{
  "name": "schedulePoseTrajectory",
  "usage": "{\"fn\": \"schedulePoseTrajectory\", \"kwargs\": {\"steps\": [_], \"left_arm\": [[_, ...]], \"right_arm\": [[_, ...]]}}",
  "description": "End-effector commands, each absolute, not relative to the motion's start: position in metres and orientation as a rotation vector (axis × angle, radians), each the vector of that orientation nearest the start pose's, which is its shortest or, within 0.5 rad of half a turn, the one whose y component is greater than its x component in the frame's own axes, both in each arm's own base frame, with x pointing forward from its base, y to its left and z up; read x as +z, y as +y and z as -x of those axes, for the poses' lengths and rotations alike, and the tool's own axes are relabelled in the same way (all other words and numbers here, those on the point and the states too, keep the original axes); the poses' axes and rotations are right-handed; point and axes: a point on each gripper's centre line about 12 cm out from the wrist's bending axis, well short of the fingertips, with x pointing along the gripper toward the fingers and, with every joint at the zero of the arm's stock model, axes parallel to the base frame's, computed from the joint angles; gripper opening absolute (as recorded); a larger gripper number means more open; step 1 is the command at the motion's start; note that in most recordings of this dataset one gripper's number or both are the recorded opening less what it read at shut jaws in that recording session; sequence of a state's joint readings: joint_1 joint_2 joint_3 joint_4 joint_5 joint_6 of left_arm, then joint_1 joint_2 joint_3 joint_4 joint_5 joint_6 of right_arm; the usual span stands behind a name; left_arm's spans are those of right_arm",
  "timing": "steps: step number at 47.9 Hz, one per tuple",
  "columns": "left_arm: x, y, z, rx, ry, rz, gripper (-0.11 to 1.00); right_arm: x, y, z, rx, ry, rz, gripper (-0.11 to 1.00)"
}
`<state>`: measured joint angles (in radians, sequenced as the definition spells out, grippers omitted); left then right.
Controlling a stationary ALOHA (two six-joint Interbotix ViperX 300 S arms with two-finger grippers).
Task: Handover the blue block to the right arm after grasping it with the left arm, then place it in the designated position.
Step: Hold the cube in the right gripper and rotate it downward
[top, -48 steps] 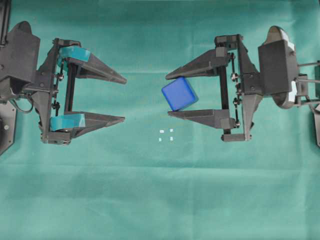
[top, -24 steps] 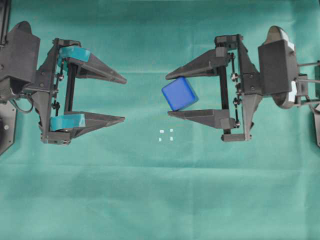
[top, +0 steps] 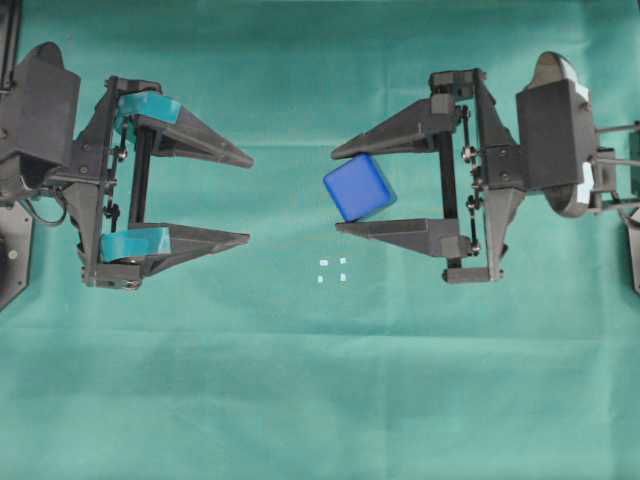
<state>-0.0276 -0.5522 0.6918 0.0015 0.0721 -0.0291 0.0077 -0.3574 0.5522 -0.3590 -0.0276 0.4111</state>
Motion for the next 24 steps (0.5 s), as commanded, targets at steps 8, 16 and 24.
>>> {"fn": "schedulePoseTrajectory", "kwargs": {"steps": [8,16,24], "left_arm": [[0.357,-0.008,-0.306,-0.023,0.184,0.025,1.0],[0.357,-0.008,-0.306,-0.023,0.184,0.025,1.0],[0.357,-0.008,-0.306,-0.023,0.184,0.025,1.0]], "right_arm": [[0.365,0.005,-0.359,0.016,0.131,-0.058,0.64],[0.36,0.003,-0.358,-0.002,0.177,-0.064,0.64],[0.352,-0.001,-0.357,-0.037,0.249,-0.095,0.64]]}}
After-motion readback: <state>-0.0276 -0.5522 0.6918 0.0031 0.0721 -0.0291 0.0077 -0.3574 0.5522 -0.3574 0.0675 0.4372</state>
